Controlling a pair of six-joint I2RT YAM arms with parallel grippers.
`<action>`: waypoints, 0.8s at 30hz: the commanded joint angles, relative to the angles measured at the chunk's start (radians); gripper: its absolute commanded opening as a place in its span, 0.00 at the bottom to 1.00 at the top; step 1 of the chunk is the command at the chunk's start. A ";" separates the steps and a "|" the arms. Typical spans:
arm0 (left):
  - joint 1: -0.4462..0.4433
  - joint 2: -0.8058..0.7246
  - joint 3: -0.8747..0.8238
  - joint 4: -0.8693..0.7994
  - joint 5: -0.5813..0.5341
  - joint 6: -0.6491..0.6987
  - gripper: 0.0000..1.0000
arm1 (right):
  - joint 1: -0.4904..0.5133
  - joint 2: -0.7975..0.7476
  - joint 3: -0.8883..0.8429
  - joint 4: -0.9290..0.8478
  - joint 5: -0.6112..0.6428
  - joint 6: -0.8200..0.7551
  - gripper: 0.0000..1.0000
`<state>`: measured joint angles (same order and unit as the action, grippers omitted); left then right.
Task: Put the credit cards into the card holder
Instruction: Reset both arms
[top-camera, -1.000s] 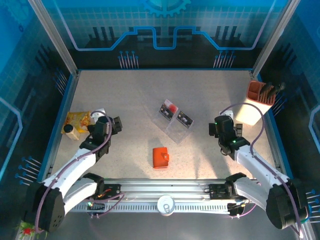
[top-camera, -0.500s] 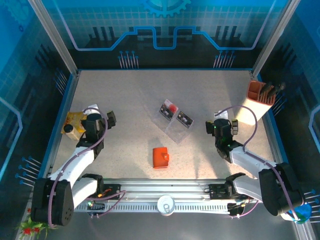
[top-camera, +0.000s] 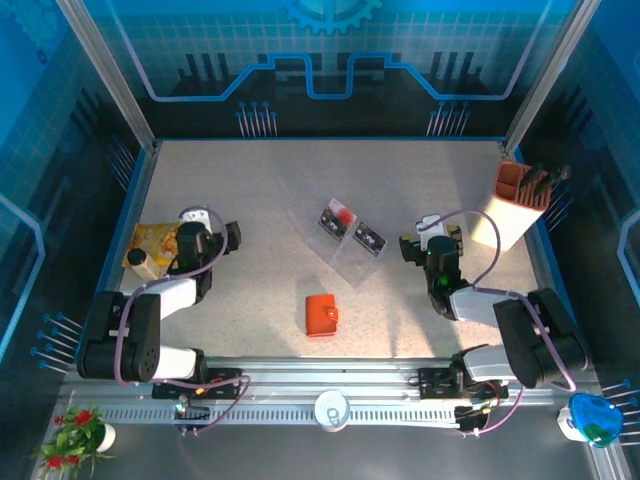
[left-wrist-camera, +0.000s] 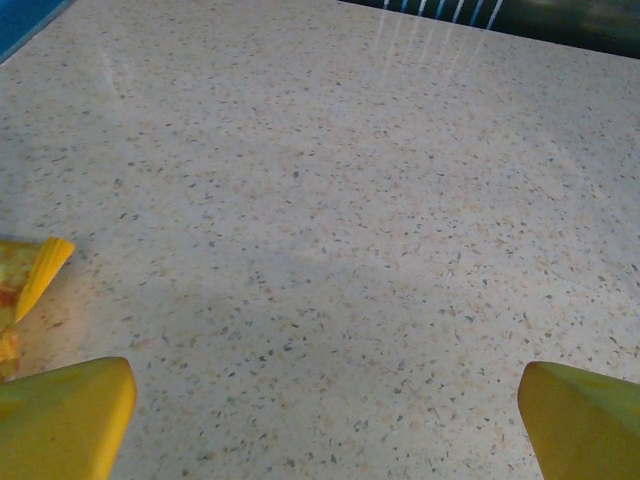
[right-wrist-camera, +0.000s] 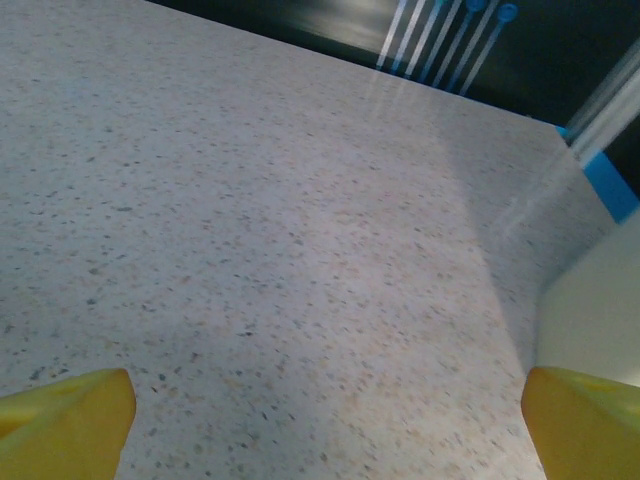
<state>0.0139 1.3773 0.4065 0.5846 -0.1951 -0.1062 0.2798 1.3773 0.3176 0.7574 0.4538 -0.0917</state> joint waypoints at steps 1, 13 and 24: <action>0.007 0.030 0.011 0.128 0.046 0.040 0.99 | -0.032 0.057 0.043 0.131 -0.080 -0.037 1.00; -0.014 0.176 -0.027 0.343 0.103 0.092 0.99 | -0.179 0.152 -0.001 0.270 -0.156 0.128 1.00; -0.013 0.180 -0.012 0.317 0.140 0.104 0.99 | -0.198 0.164 0.060 0.173 -0.210 0.125 1.00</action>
<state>-0.0029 1.5532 0.3752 0.8776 -0.0879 -0.0223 0.0971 1.5356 0.3614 0.9279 0.2562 0.0231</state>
